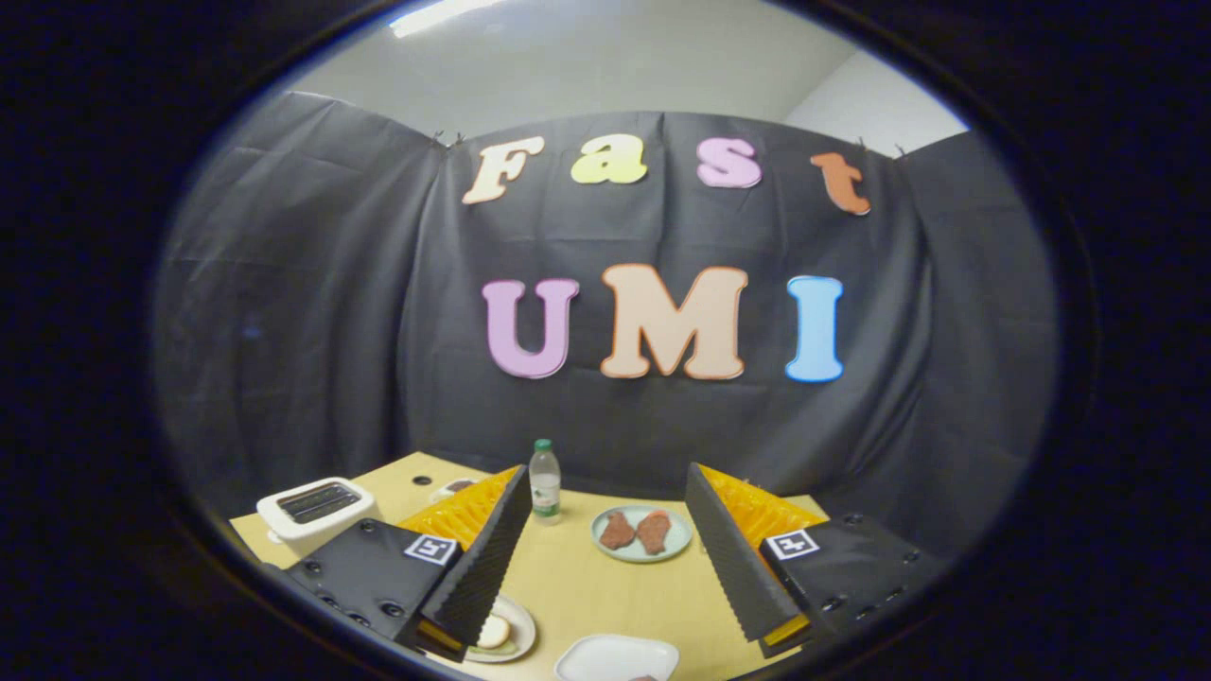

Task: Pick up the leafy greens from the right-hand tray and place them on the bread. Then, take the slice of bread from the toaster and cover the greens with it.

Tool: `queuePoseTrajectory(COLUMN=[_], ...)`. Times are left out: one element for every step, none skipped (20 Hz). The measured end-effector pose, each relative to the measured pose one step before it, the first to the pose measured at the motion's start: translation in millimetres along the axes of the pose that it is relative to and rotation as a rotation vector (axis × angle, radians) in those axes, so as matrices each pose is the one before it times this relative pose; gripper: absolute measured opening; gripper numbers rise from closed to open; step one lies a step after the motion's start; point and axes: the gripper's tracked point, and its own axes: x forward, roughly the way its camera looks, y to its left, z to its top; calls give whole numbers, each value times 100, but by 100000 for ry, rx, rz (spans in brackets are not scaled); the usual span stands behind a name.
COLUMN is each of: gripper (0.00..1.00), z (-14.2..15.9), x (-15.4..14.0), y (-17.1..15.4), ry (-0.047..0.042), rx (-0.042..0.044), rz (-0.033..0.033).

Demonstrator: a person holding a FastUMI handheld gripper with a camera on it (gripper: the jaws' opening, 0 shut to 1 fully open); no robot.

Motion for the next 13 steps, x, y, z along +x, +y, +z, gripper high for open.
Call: queuePoseTrajectory(gripper=[100, 100, 100, 100, 100, 100, 100, 100, 100, 100, 100, 100, 100], z=[310, 197, 69, -43, 227, 160, 225, 91, 162, 129, 196, 197, 146], x=[-406, -207, 102, -102, 106, -53, 56, -24, 26, 43, 14, 13, 110], y=[-502, -673, -540, -520, -543, -432, -345, -315, -351, -219, -175, -151, -114], ry=[-1581, -448, 236, -209, 195, -439, -277, -229, -463, -347, -541, -414, -501], rx=[1022, 989, 985, 668, 359, 267, 43, -181, -344, -468, -334, -421, -599], rz=[-2743, -2128, -1339, -1759, -1188, -1329, -974, -728, -937, -873, -706, -404, -425])
